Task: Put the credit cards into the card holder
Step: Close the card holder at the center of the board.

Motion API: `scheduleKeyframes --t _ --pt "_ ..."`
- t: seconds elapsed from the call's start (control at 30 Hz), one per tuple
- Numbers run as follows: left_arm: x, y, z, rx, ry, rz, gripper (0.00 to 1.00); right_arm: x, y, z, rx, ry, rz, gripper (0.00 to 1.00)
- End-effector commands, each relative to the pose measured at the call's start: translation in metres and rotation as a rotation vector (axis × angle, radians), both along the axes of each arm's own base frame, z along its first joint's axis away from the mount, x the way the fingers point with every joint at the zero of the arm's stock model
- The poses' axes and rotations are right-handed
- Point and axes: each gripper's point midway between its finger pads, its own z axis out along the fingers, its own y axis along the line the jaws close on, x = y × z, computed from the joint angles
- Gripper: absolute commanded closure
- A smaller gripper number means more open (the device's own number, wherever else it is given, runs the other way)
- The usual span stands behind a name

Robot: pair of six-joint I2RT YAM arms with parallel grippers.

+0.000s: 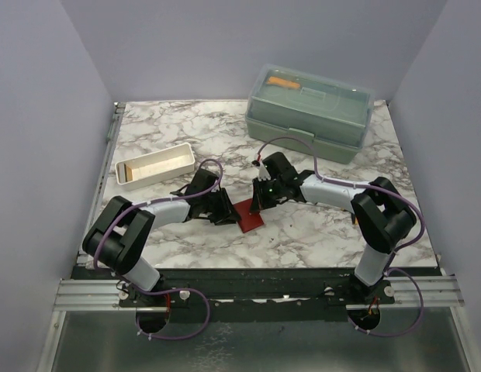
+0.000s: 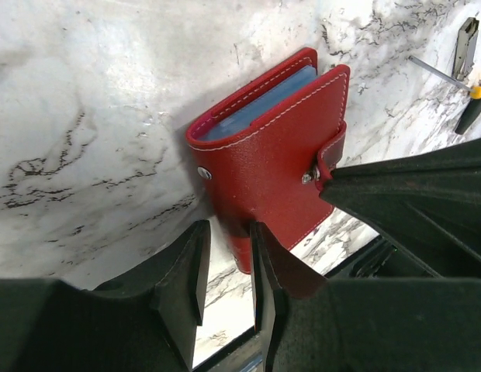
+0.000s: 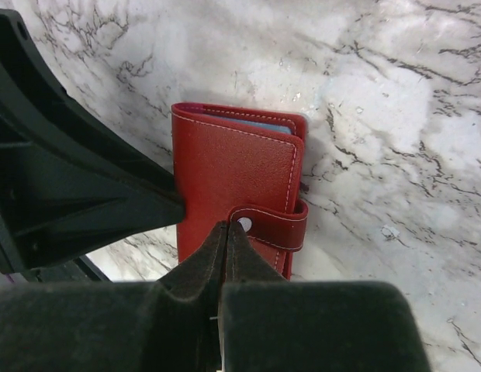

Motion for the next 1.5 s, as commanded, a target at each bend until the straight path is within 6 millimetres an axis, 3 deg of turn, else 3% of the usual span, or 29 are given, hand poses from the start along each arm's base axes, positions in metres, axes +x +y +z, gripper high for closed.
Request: scheduleKeyframes --t 0.0,0.3,0.8,1.47 --pt "0.007 0.004 -0.008 0.036 -0.004 0.028 0.67 -0.01 0.001 -0.001 0.036 0.028 0.027 1.0" --pt "0.009 0.002 -0.006 0.033 -0.011 0.026 0.67 -0.014 -0.001 -0.004 0.033 0.035 0.027 1.0" --pt "0.007 0.002 -0.006 0.029 -0.008 0.019 0.69 -0.014 0.007 0.015 0.098 0.025 0.031 1.0" --pt "0.008 0.001 0.0 0.018 -0.022 0.015 0.7 -0.013 0.006 -0.016 0.044 0.101 0.006 1.0"
